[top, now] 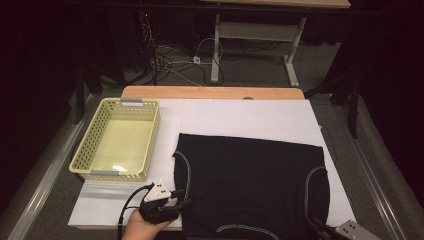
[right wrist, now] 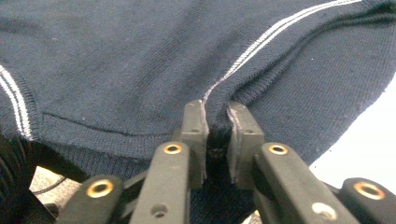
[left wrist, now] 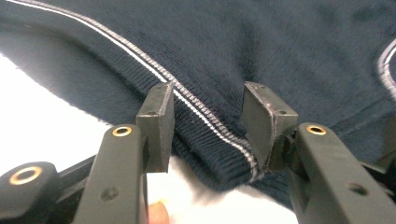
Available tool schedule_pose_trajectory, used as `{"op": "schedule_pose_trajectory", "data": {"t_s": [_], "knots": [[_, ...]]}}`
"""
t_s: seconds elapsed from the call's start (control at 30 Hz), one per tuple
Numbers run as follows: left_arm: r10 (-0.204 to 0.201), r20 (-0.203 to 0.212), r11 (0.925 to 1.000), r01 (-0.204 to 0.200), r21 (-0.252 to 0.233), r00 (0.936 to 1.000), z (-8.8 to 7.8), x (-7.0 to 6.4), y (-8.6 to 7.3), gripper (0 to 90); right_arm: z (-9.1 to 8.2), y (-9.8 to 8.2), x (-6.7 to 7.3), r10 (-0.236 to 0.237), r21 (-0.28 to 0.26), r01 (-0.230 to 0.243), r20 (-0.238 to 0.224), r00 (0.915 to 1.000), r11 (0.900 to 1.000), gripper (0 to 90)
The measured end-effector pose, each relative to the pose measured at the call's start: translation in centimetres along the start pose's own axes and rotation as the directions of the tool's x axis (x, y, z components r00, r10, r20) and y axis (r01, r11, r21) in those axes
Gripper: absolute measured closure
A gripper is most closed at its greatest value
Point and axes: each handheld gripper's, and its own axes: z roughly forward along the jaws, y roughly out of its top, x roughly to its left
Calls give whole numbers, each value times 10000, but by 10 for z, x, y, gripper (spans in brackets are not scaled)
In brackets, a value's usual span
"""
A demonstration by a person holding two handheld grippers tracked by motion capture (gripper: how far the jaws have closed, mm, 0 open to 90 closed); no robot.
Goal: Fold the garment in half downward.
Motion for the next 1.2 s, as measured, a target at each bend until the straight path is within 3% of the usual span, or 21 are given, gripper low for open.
{"op": "schedule_pose_trajectory", "data": {"t_s": [0.13, 0.23, 0.33, 0.47, 0.6, 0.67, 0.73, 0.8, 0.83, 0.93, 1.0, 1.2], "knots": [[-169, 254, 9995, 176, -265, 9995, 0, 0, 4, 534, -8, 3, 1, -299, -184, 308, 456, 9985, 9994, 826], [-163, 583, 9994, 179, -285, 9982, 0, -5, 8, 534, -24, 3, -4, -179, -501, 215, 706, 9973, 9985, 826], [288, 902, 9992, -261, -318, 9955, 1, -17, 14, 532, -34, -5, -6, -55, -534, 92, 691, 9976, 9985, 824], [615, 642, 9981, -611, -86, 9960, 0, -22, 14, 516, -26, -12, -2, -154, -199, 162, 409, 9990, 9997, 773], [346, 239, 9993, -342, -152, 9991, -10, -17, 8, 511, -27, -3, -2, -119, -549, 143, 437, 9990, 9984, 645], [253, 204, 9995, -249, -196, 9995, -13, -17, 4, 555, -25, 1, -5, -13, -758, 46, 438, 9990, 9971, 610], [134, 334, 9998, -139, 139, 9994, -9, -19, -1, 577, -23, 5, -7, 102, -878, -63, 444, 9990, 9961, 585], [347, 12, 9986, -347, 407, 9994, -2, -24, -6, 608, -18, 9, -9, 121, -944, -83, 395, 9991, 9955, 576], [370, -308, 9991, -363, 231, 9988, -1, -26, -8, 651, -16, 10, -9, 143, -951, -107, 371, 9992, 9954, 572], [227, -375, 9997, -225, 59, 9990, -2, -21, -9, 825, -9, 15, -9, 170, -972, -145, 243, 9996, 9952, 566], [130, -337, 9999, -131, -38, 9993, -6, -21, -10, 882, -6, 17, -8, 139, -974, -120, 193, 9997, 9952, 563], [459, -144, 9977, -466, -487, 9988, -36, -37, -6, 883, -4, 22, -8, 93, -1088, -78, 132, 9999, 9940, 559]]}}
